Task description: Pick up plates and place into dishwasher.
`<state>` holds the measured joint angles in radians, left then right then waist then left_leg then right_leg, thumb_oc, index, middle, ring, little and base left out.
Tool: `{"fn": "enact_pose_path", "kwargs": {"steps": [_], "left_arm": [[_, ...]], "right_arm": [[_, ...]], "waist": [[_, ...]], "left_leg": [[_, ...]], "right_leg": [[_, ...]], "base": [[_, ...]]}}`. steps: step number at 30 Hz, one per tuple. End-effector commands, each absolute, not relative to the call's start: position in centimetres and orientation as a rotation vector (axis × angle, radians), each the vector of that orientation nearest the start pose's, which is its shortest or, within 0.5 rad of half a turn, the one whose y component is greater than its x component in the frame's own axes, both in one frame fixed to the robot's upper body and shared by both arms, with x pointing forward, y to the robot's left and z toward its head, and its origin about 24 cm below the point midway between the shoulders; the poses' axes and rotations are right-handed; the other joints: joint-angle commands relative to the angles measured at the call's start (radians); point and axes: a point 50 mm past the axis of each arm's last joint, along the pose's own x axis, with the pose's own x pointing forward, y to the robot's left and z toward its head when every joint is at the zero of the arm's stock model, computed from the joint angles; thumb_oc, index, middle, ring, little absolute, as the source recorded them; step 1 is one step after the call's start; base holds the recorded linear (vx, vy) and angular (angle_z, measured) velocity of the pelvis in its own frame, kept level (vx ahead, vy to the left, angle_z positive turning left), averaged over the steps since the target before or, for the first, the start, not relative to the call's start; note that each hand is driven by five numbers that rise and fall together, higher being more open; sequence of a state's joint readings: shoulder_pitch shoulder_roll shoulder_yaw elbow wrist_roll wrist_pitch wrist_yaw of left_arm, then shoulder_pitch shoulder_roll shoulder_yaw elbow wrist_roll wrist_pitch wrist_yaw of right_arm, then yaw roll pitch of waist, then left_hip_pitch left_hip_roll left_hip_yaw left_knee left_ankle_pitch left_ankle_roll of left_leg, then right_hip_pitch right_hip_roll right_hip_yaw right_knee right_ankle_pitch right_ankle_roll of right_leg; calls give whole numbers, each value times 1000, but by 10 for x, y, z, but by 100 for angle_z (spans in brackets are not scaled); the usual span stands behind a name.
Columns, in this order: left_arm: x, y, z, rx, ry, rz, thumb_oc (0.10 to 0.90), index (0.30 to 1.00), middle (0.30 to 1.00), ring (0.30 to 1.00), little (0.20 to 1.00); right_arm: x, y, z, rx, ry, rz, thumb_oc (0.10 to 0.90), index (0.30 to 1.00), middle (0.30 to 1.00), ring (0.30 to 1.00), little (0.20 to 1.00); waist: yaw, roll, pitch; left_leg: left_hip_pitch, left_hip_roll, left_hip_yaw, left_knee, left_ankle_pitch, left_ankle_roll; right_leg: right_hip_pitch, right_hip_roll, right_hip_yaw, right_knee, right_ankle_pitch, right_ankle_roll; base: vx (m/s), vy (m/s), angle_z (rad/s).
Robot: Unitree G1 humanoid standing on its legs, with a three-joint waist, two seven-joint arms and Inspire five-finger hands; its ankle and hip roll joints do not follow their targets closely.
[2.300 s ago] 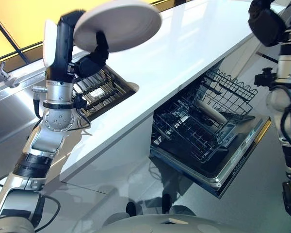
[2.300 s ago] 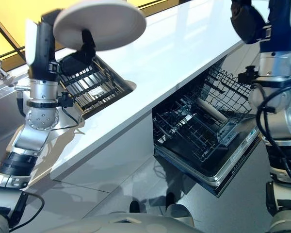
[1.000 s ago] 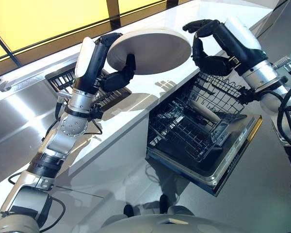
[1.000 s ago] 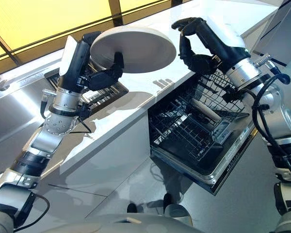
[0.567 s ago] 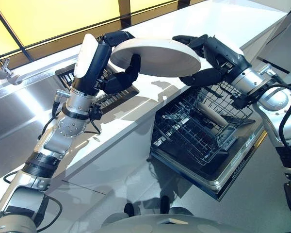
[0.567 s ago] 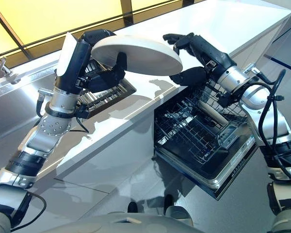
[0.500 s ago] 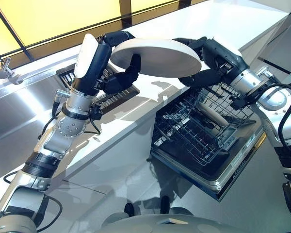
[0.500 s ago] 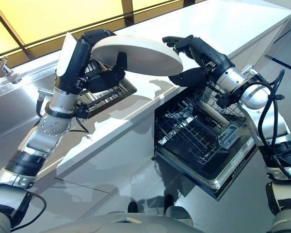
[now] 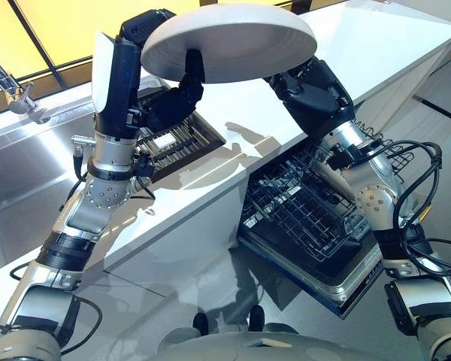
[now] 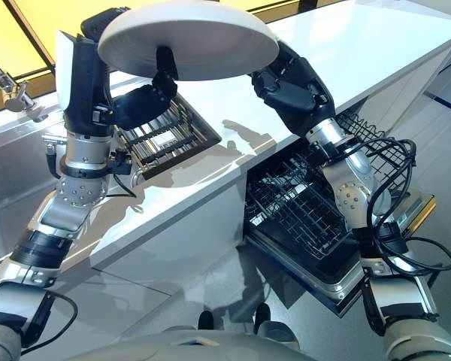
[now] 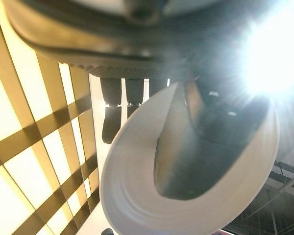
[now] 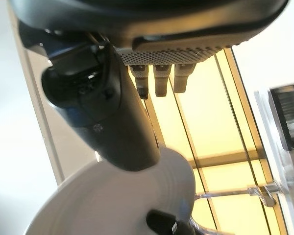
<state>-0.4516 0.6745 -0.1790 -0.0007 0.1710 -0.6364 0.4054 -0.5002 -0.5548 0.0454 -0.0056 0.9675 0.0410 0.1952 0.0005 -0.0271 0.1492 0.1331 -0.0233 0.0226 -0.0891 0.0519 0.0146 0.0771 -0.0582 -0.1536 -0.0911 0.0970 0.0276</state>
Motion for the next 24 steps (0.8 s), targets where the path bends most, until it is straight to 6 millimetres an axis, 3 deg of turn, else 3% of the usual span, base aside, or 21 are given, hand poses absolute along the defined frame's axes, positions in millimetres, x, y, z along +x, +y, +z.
{"fn": "enact_pose_path", "kwargs": {"steps": [1, 4, 12, 18, 24], "left_arm": [[269, 188, 240, 661, -1202, 2, 100, 300, 300, 300, 200], [263, 204, 241, 654, -1184, 71, 100, 300, 300, 300, 200], [260, 222, 240, 648, -1166, 166, 100, 300, 300, 300, 200], [264, 220, 243, 656, -1158, 162, 100, 300, 300, 300, 200], [265, 218, 248, 656, -1156, 139, 100, 300, 300, 300, 200]], "right_arm": [[278, -242, 274, 281, -921, 213, 800, 900, 900, 900, 900], [263, -271, 259, 182, -919, 83, 800, 900, 900, 900, 900], [255, -308, 228, -211, -755, -280, 800, 900, 900, 900, 900], [258, -324, 227, -379, -698, -512, 800, 900, 900, 900, 900], [264, -315, 225, -426, -674, -445, 800, 900, 900, 900, 900]], "waist": [[-33, 11, -125], [-50, 17, -123], [-78, 30, -112], [-81, 39, -105], [-82, 43, -100]], "left_leg": [[6, -52, 53, 2, -130, 9], [7, -53, 60, 2, -133, 13], [13, -54, 72, 2, -131, 16], [19, -53, 71, 2, -134, 20], [22, -56, 62, 2, -134, 24]], "right_leg": [[43, 59, -43, 47, -149, 46], [37, 60, -25, 50, -149, 48], [25, 63, -3, 67, -153, 48], [25, 66, 9, 77, -157, 49], [22, 66, 19, 86, -159, 50]], "base": [[35, 11, 2], [-11, 11, -4], [-24, 10, -10], [-5, 2, -7], [0, 0, 0]]}}
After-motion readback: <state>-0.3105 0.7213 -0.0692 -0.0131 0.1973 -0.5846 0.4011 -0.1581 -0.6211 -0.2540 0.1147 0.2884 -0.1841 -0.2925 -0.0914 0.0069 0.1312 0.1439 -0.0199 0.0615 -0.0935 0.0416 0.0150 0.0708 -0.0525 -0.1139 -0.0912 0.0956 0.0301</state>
